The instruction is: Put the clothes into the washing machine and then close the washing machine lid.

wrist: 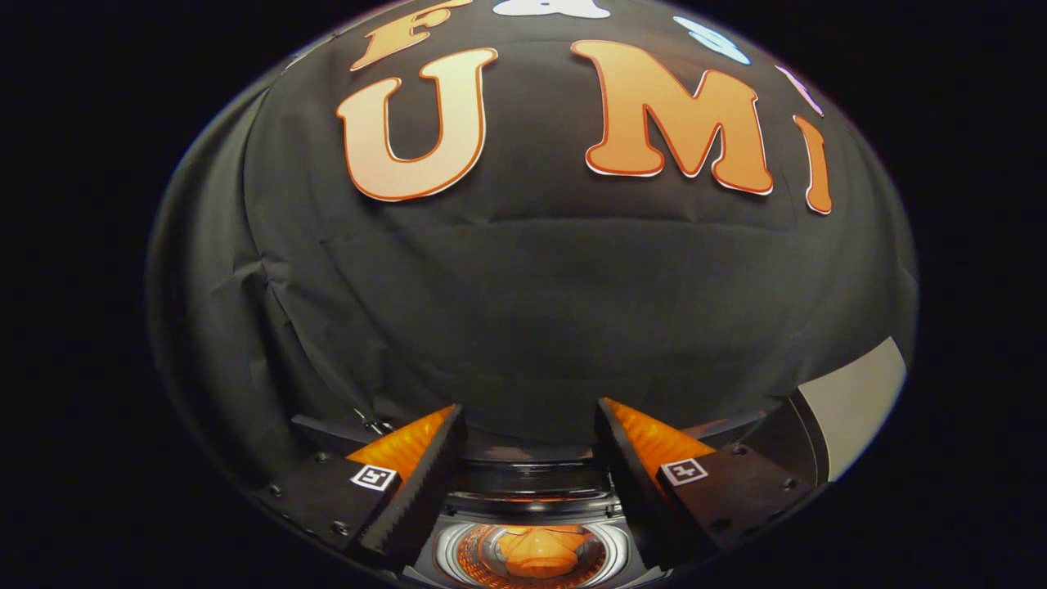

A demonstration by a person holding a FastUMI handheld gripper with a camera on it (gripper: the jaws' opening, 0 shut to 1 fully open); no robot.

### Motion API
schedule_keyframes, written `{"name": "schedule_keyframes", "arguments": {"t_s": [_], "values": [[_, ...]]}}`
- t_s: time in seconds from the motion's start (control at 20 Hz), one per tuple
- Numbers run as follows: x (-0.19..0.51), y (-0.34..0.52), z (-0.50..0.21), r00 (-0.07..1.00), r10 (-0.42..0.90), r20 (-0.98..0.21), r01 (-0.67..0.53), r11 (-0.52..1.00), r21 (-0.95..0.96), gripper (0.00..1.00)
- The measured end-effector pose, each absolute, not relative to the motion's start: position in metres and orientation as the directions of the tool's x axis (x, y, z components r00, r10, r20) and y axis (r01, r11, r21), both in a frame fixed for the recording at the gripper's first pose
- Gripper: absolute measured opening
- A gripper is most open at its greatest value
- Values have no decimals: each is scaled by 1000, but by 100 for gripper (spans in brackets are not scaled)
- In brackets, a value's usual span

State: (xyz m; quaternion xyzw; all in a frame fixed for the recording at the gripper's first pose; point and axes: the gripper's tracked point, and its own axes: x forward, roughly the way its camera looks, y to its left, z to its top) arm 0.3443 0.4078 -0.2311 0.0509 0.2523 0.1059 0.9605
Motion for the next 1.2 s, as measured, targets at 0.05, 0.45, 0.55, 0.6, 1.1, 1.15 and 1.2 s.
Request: {"name": "schedule_keyframes", "arguments": {"t_s": [0.05,0.45,0.55,0.6,1.1,1.15,1.2], "values": [[338,409,-231,855,226,-467,-175,973,151,100],[277,401,-230,871,235,-431,-194,971,136,100],[266,399,-230,872,241,-426,-201,970,137,100],[263,399,-232,871,243,-426,-203,970,137,100],[234,396,-246,889,252,-382,-215,967,136,100],[231,397,-246,892,253,-374,-218,967,136,100],[230,397,-248,892,256,-373,-218,966,141,100]]}}
